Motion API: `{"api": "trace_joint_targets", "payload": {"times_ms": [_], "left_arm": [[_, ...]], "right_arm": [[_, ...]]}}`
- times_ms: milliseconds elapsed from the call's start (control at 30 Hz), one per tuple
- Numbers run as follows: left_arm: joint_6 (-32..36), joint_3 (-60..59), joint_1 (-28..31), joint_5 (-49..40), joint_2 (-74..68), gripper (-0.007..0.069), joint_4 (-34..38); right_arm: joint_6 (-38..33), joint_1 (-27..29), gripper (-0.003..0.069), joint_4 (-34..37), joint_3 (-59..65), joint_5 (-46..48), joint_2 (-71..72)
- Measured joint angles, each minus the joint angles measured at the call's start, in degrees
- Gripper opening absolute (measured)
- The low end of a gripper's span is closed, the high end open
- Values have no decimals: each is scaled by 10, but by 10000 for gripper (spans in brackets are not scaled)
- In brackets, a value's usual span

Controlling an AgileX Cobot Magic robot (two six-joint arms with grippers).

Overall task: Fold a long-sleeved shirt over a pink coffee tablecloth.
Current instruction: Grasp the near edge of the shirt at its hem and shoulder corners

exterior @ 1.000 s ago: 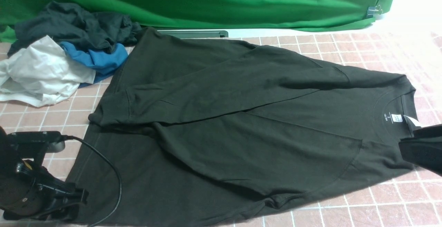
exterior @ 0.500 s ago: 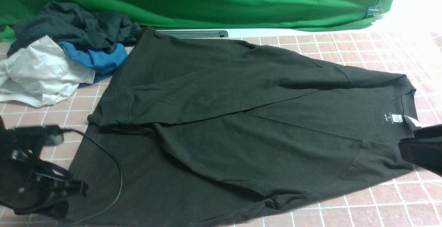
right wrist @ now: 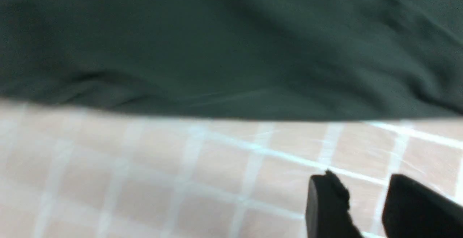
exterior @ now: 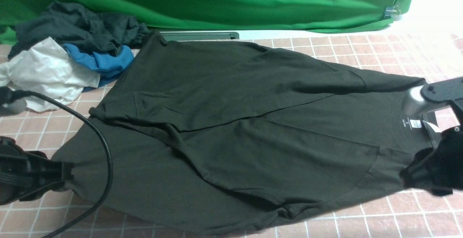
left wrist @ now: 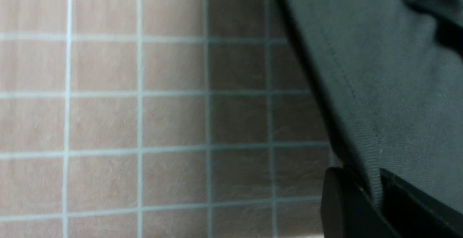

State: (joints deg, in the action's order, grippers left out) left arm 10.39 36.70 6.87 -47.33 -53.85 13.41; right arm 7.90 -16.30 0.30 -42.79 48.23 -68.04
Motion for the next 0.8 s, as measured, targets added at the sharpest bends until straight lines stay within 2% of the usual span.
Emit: {"api": "trace_joint_targets", "payload": {"times_ms": [100, 133, 200, 300, 433, 467, 500, 633, 800], "left_arm": [[2, 0, 0, 0, 9, 41, 3], [2, 0, 0, 0, 9, 41, 3], [3, 0, 0, 6, 10, 41, 3], [5, 0, 0, 12, 10, 41, 3], [17, 0, 0, 15, 11, 41, 5], [18, 0, 0, 17, 11, 41, 5], [24, 0, 0, 21, 11, 41, 9], [29, 0, 0, 30, 11, 41, 13], [31, 0, 0, 31, 11, 41, 13]], "right_arm": [[16, 81, 267, 31, 0, -32, -54], [17, 84, 272, 34, 0, -33, -60], [19, 103, 325, 64, 0, -42, -89], [-20, 95, 365, 87, 0, -52, -120], [-295, 14, 378, 96, -1, -73, -159], [-308, 11, 378, 96, -1, -74, -160], [-386, -16, 386, 96, -1, -81, -166], [-503, -57, 398, 96, -1, -104, -176], [-536, -61, 398, 78, 3, -121, -204]]}}
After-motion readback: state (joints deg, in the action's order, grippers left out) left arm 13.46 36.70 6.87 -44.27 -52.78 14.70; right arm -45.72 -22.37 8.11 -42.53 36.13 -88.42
